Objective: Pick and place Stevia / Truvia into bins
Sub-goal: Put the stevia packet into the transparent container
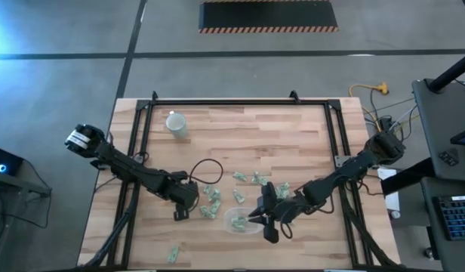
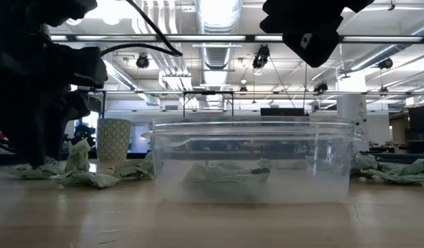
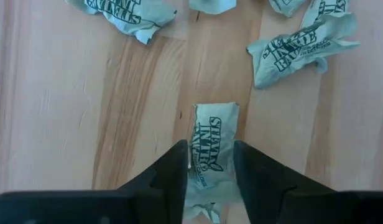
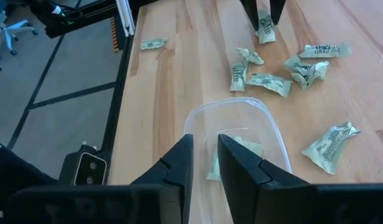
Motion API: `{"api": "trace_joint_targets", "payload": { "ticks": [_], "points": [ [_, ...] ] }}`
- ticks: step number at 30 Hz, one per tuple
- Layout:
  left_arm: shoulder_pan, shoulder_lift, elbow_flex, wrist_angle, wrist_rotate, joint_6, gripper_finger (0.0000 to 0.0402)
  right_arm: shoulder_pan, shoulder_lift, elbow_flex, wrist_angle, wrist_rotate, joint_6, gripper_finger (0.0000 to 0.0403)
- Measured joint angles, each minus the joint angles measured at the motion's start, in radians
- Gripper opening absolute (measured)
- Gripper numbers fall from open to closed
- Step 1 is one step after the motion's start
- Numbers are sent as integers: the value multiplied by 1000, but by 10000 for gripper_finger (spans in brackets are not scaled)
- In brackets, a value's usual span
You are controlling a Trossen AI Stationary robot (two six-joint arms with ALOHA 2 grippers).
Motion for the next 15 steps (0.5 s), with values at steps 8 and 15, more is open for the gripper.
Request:
{"api": "trace_joint_targets", "payload": {
  "ticks": [8, 15],
  "points": [
    [0, 0, 9, 0, 1, 0, 9, 0, -5, -1, -32, -9, 18, 63],
    [0, -19, 82, 27, 7, 70, 2, 10, -75, 8, -290, -84, 174, 61]
  ]
}}
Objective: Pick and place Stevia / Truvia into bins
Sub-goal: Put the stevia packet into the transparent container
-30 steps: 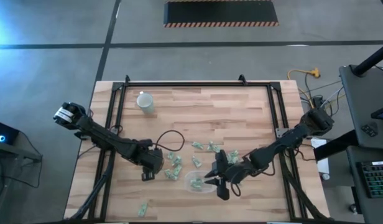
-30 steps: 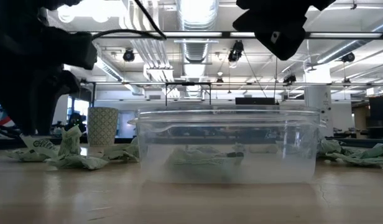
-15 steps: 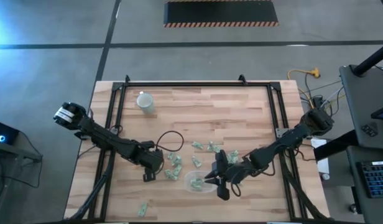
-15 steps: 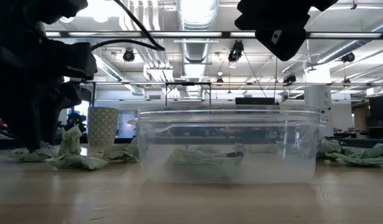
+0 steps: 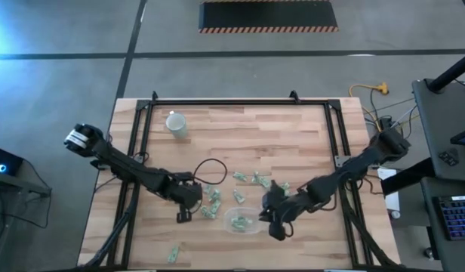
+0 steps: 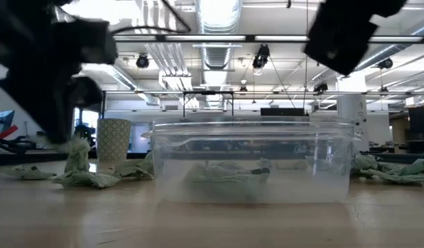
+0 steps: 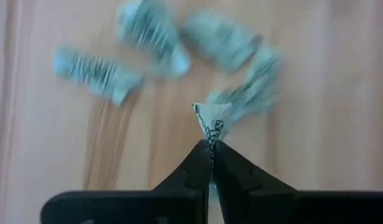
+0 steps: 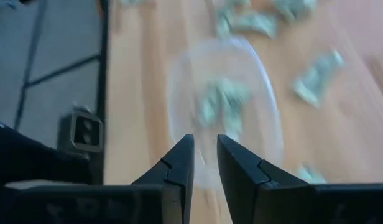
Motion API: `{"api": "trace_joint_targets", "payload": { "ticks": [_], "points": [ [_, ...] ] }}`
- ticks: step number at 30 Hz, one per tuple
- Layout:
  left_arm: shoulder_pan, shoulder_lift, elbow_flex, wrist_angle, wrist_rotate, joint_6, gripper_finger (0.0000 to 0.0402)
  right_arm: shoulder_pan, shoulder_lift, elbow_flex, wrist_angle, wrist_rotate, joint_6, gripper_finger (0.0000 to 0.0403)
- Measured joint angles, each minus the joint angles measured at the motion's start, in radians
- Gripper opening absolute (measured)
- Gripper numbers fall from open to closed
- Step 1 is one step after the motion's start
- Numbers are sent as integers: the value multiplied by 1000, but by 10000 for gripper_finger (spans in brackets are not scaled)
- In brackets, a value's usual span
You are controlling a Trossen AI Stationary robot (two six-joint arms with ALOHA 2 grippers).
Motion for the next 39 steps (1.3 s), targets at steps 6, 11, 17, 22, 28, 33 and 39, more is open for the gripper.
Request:
{"api": "trace_joint_targets", "payload": {
  "ticks": [6, 11, 17, 22, 28, 33, 39],
  "points": [
    [0, -10, 63, 141, 3, 71, 1, 48, -116, 13, -250, 10, 71, 59],
    [0, 5, 66, 412, 6, 97, 0, 87, -189, 5, -494, 85, 130, 59],
    [8, 92, 66, 617, -21, 98, 0, 123, -212, -66, -556, 126, 145, 59],
    [10, 214, 88, 690, -23, 87, 0, 154, -221, -128, -554, 127, 159, 59],
    [11, 323, 162, 686, -16, 86, 0, 195, -238, -185, -523, 87, 180, 59],
    [15, 356, 212, 641, -15, 99, 2, 226, -232, -215, -436, 76, 201, 59],
    [16, 342, 230, 556, -17, 164, 47, 233, -196, -270, -206, 84, 205, 66]
  ]
}}
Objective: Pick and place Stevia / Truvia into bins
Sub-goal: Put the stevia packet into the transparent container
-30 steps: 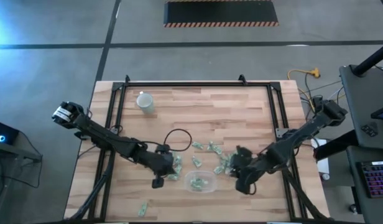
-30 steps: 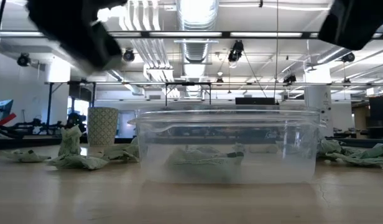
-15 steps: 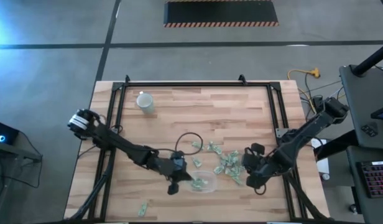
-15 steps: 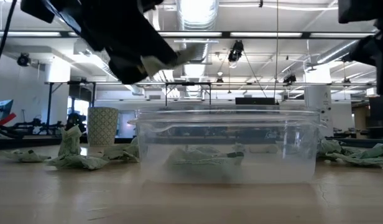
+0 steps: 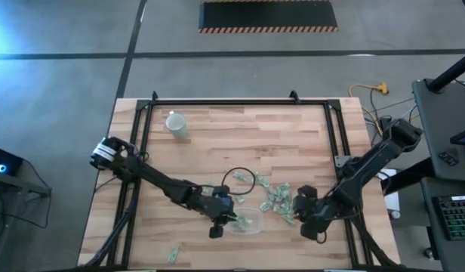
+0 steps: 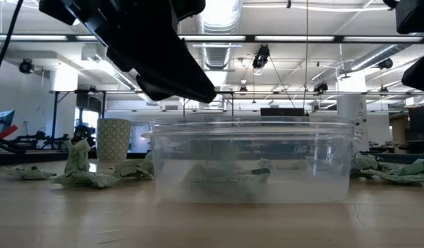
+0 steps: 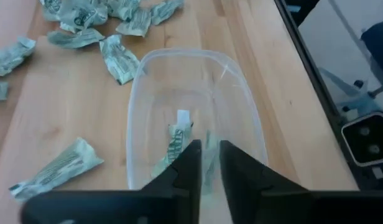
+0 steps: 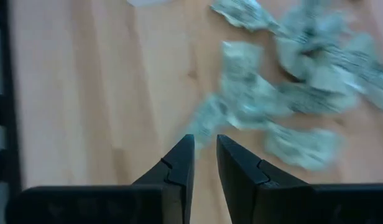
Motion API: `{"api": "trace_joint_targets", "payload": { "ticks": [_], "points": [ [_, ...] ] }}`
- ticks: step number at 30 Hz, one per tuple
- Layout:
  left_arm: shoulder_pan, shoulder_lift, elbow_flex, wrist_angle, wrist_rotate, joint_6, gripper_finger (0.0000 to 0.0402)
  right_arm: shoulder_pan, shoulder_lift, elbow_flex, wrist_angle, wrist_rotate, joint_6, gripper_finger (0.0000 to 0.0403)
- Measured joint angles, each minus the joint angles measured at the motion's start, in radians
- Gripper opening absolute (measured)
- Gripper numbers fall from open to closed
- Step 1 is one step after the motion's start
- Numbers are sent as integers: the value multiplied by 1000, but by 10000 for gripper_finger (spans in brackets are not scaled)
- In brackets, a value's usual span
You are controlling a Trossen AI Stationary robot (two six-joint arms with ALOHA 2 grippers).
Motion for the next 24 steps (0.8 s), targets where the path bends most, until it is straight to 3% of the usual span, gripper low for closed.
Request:
{"api": "trace_joint_targets", "payload": {
  "ticks": [8, 18, 24],
  "points": [
    [4, -73, 3, -96, -20, 3, 106, 0, 79, -23, 47, -1, 166, 112],
    [4, -238, 1, -310, -18, -6, 110, 0, 218, 20, 82, -71, 229, 141],
    [4, -344, -5, -492, -21, -97, 110, 2, 279, 55, 56, -68, 285, 124]
  ]
}}
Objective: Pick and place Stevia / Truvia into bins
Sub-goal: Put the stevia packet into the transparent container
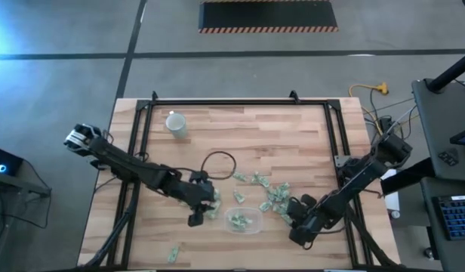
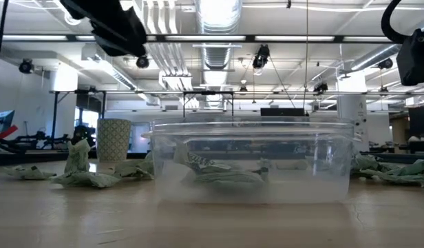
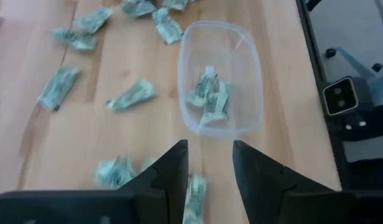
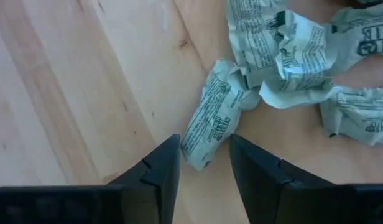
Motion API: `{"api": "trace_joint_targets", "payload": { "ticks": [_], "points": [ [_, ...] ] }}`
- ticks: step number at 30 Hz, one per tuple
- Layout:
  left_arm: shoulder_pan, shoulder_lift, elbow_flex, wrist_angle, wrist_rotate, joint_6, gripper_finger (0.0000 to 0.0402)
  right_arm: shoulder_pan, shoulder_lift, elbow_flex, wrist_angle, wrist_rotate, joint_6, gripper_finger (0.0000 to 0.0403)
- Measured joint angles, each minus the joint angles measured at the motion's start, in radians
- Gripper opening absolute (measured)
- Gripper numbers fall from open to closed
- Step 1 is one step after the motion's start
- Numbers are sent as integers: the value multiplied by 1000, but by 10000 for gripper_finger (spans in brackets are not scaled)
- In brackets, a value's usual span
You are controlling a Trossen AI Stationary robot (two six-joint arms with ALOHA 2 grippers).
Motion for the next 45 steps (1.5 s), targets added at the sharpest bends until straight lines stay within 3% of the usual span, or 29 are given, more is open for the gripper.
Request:
{"api": "trace_joint_targets", "payload": {
  "ticks": [8, 13, 23, 35, 45],
  "points": [
    [-21, -69, -8, -231, 1, -139, 109, 11, -37, 32, -26, 31, -94, 16],
    [-40, -51, -55, -235, 3, -191, 109, 17, -79, 62, -17, 41, -182, 13],
    [-92, -5, -164, -185, 5, -348, 109, -21, -70, 185, 113, 106, -527, 13],
    [-127, 59, -208, -183, 16, -348, 109, -138, -56, 212, 114, 120, -648, 13],
    [-130, 49, -217, -214, 17, -347, 109, -208, 53, 243, 209, -21, -734, 13]
  ]
}}
